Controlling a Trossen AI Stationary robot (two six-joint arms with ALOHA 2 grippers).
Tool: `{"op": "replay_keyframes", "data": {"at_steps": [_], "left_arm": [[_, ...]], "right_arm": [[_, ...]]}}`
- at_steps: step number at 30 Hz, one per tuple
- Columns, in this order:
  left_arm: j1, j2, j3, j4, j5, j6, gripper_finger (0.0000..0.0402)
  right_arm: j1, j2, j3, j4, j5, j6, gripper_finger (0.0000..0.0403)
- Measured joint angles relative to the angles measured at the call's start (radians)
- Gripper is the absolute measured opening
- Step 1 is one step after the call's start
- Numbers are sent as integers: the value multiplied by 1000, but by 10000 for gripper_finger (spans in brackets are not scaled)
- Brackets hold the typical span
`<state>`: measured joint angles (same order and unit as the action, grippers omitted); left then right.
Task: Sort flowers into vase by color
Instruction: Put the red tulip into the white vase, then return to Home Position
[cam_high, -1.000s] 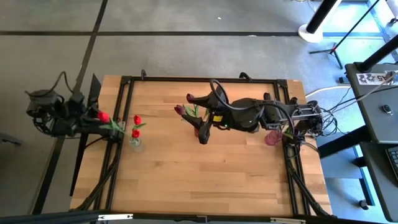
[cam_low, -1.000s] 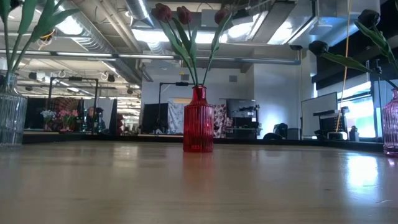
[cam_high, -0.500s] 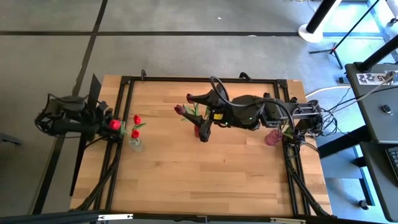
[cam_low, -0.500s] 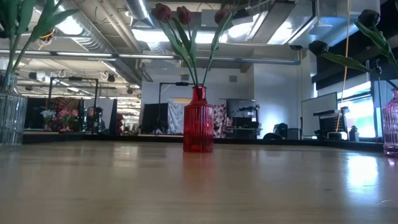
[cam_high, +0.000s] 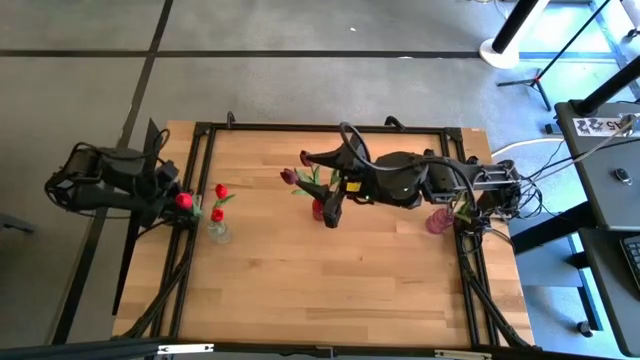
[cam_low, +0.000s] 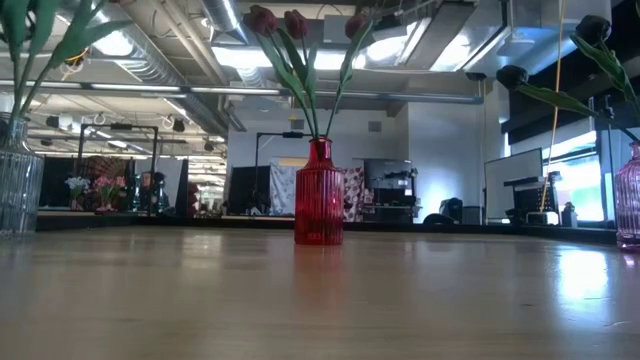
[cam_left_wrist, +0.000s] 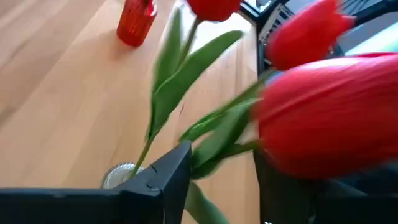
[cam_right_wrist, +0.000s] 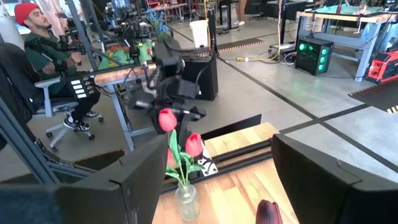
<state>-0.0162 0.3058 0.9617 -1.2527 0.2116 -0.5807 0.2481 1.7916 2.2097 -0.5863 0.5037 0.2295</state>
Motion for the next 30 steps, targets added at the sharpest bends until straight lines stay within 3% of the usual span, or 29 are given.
{"op": "replay_keyframes", "data": {"at_steps": [10,19,26,28,30], "left_arm": [[0,74,109,-190,-73,31,171],[0,74,238,-214,-57,66,171],[0,73,402,-320,-42,-12,162],[0,70,444,-306,-85,7,152],[0,66,466,-246,-206,54,140]], "right_arm": [[0,0,0,-17,-1,-2,285],[0,0,0,-15,-10,-2,285],[0,-1,0,-15,-69,-6,285],[0,-2,0,-13,-99,-24,285],[0,-4,0,-7,-105,-40,285]]}}
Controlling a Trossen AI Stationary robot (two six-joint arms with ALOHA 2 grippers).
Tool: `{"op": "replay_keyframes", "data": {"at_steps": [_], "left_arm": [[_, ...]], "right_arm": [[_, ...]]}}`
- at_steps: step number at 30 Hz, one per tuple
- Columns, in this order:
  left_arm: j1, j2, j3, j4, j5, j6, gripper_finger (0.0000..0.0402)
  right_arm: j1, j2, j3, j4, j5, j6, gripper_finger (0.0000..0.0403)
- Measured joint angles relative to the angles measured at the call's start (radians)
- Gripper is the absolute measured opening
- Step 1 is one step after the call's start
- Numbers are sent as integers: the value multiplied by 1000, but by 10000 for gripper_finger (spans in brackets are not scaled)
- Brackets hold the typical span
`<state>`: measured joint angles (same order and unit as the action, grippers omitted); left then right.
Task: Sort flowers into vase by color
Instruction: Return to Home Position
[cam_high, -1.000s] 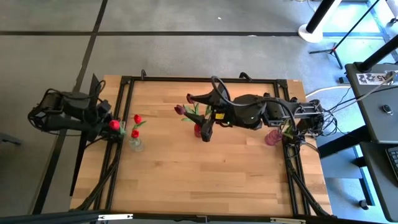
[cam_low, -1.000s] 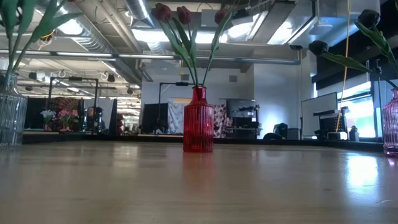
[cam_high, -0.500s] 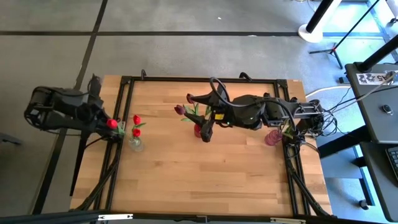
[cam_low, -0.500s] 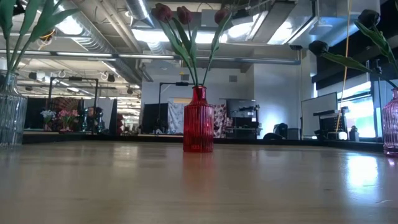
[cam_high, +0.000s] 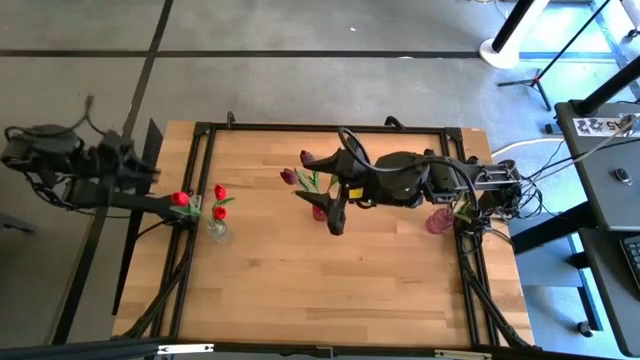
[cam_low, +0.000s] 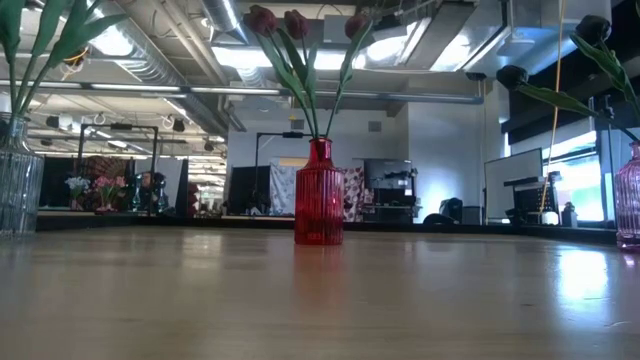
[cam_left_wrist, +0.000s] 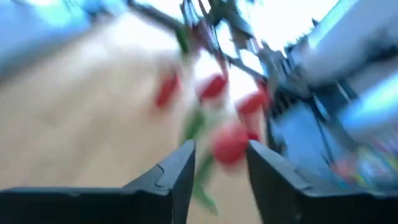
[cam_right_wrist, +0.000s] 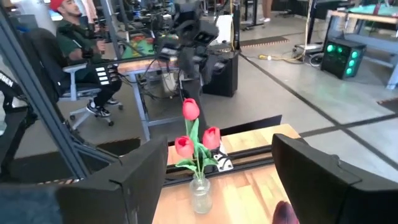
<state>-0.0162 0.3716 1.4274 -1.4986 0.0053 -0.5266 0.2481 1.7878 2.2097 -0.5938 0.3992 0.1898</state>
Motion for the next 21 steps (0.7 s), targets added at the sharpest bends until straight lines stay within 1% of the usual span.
{"op": "replay_keyframes", "data": {"at_steps": [2,4,7,10,12,14,16,19,21], "left_arm": [[0,-7,-8,75,-124,32,125],[0,-7,-32,150,-187,69,107],[0,-7,-107,281,-229,127,77],[0,-7,-216,477,-233,193,46],[0,-13,-293,598,-232,253,25],[0,-31,-372,706,-257,299,8],[0,-69,-453,795,-288,333,4],[0,-162,-574,937,-291,355,5],[0,-236,-639,984,-292,352,2]], "right_arm": [[-3,0,0,7,0,-23,285],[-10,0,0,13,-6,-40,285],[-15,0,0,17,-17,-68,285],[-13,0,0,25,20,-129,283],[-13,-1,0,25,54,-173,274],[-13,-7,-2,14,58,-200,253],[-14,-20,-25,18,43,-217,222],[-13,-54,-95,28,41,-214,163],[-13,-82,-160,49,41,-197,124]]}}
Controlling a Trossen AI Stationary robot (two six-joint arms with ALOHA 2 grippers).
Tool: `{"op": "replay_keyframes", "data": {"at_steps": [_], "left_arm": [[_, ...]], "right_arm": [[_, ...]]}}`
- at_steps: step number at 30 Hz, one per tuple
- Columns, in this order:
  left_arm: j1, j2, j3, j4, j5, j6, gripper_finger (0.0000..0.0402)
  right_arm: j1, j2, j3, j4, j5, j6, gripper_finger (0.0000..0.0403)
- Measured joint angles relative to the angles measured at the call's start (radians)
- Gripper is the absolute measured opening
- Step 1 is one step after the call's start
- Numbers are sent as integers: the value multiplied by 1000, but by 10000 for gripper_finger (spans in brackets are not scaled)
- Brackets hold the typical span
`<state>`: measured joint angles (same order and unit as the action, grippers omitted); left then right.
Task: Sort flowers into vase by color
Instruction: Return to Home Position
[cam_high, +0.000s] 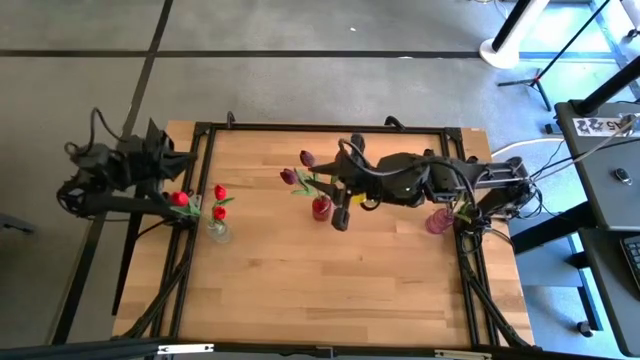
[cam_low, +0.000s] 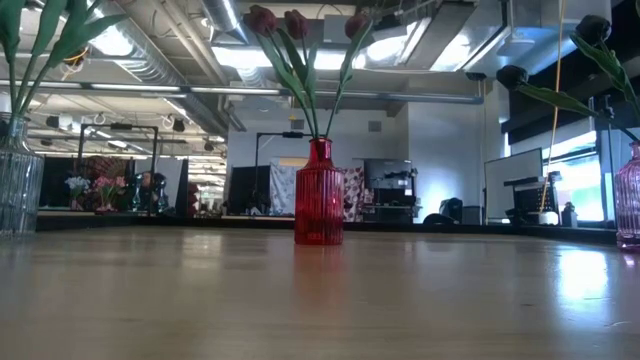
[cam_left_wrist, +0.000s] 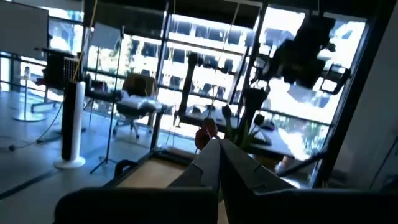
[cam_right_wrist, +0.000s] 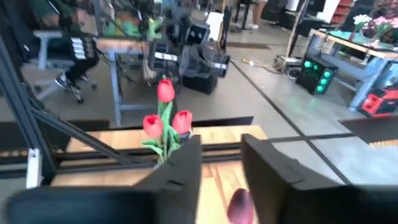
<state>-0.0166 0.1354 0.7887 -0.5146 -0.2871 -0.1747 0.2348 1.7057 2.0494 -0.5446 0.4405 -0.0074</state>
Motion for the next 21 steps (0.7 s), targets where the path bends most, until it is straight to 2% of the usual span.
{"op": "replay_keyframes", "data": {"at_steps": [4,6,8,15,19,21], "left_arm": [[0,-136,-96,16,1,-59,2],[0,-130,-109,16,1,-92,2],[0,-121,-115,9,49,-103,1],[0,-104,-215,192,74,-127,1],[0,-105,-293,283,55,-130,1],[0,-110,-326,356,29,-129,1]], "right_arm": [[0,-90,-189,189,-19,0,53],[0,-146,-306,305,-30,1,22],[-1,-197,-425,424,-34,2,6],[0,-386,-769,779,-64,29,27],[0,-476,-903,865,-64,59,28],[0,-510,-941,862,-23,82,28]]}}
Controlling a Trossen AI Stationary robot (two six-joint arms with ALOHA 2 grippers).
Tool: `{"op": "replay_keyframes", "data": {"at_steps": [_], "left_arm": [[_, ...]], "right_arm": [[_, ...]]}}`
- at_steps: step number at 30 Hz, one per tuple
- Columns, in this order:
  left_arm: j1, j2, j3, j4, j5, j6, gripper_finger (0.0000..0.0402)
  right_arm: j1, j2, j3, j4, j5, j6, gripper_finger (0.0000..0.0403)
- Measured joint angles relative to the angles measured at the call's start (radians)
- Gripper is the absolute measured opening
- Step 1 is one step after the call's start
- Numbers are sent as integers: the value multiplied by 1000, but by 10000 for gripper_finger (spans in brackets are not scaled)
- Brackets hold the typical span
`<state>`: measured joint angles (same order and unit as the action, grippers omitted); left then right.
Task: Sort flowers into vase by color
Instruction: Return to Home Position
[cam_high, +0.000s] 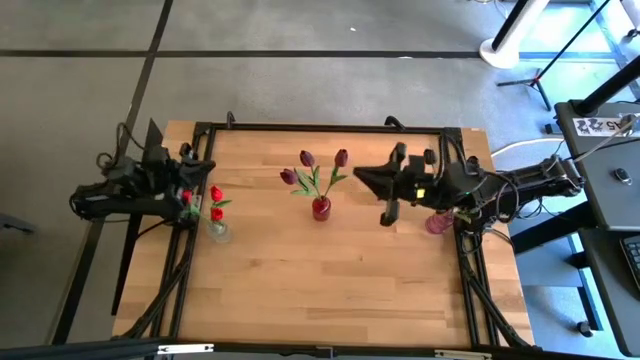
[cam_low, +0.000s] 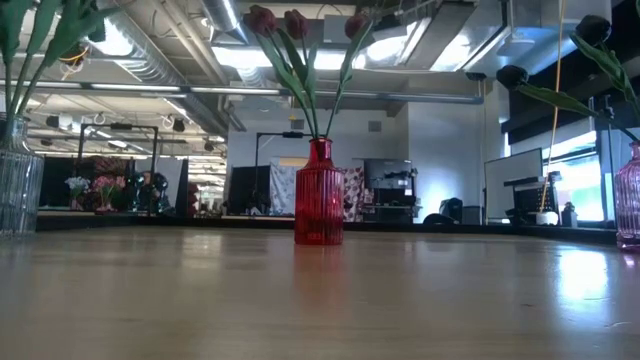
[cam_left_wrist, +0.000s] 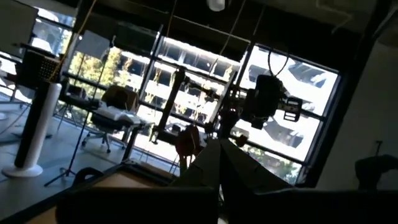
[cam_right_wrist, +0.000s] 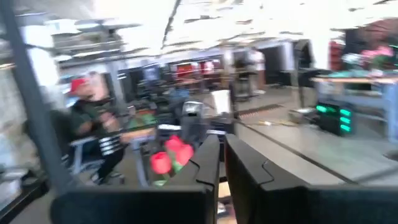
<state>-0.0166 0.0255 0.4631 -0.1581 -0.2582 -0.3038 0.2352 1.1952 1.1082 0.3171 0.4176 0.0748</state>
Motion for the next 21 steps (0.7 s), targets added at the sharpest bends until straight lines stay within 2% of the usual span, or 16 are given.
{"op": "replay_keyframes", "data": {"at_steps": [7,10,14,21], "left_arm": [[1,0,-83,73,-108,39,0],[1,1,-98,68,-128,51,0],[2,0,-99,137,-245,55,0],[1,0,-99,340,-238,73,0]], "right_arm": [[0,-26,-24,-214,260,-32,28],[0,-19,-23,-280,259,-22,28],[0,2,-25,-331,232,25,28],[0,1,-23,-279,227,22,28]]}}
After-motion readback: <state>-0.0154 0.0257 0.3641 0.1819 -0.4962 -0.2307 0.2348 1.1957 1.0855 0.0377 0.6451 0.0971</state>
